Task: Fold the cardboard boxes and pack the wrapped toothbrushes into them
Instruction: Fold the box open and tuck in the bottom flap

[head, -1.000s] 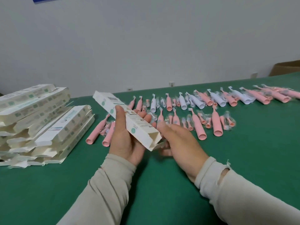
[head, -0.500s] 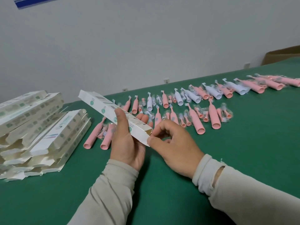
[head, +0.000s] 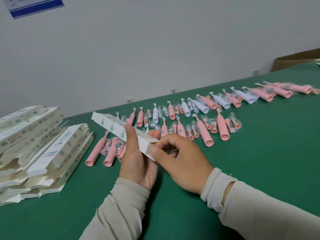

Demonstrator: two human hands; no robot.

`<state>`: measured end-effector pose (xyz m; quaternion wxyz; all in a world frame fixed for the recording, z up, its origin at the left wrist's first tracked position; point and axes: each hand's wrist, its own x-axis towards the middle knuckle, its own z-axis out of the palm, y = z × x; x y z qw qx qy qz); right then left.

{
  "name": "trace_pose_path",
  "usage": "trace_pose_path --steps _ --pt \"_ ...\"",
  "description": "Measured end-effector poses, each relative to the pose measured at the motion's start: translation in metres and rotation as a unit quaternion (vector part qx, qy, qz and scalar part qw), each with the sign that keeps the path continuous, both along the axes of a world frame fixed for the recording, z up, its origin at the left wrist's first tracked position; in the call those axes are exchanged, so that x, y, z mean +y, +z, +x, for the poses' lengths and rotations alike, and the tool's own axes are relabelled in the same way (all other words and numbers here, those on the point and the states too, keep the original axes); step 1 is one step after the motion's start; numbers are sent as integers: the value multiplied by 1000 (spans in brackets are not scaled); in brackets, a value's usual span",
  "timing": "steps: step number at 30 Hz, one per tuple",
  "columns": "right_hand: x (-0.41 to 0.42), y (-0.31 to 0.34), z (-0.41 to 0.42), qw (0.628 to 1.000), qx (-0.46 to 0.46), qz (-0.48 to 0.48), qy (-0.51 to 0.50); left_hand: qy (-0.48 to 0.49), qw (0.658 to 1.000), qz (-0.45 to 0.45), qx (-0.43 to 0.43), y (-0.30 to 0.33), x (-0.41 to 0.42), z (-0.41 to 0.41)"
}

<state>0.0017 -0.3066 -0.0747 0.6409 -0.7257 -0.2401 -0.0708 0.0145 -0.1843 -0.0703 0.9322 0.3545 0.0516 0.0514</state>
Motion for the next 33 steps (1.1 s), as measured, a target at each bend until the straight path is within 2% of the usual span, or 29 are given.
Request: trace_pose_path --steps 2,4,10,14,20,23,28,30,31,32,33 --pt "-4 0 1 996 -24 -85 26 3 1000 3 9 0 6 1" --pt "-5 -1 3 985 -74 -154 8 19 1000 1 9 1 10 1" --pt "-8 0 9 984 -142 -95 -51 15 999 -23 -23 7 3 -2" --pt "-10 -2 11 985 -141 -79 -55 32 999 -32 -12 8 2 -3" --pt "-12 -1 13 982 -150 -92 -62 -34 999 -6 -33 3 1 -2" --pt "-16 1 13 973 -172 -118 -102 -79 996 28 -44 4 -2 -5" --pt "-23 2 16 958 -204 -155 -129 -62 997 39 -19 8 1 -10" --pt "-25 2 19 960 -195 -165 -115 -19 993 117 -21 10 4 -11" --pt "-27 2 22 966 -176 -156 -105 25 977 209 -32 10 7 -11" --pt "-29 3 25 975 -150 -130 -101 86 938 333 -49 9 13 -11" --pt "-32 5 29 983 -119 -88 -104 149 873 460 -63 9 20 -12"
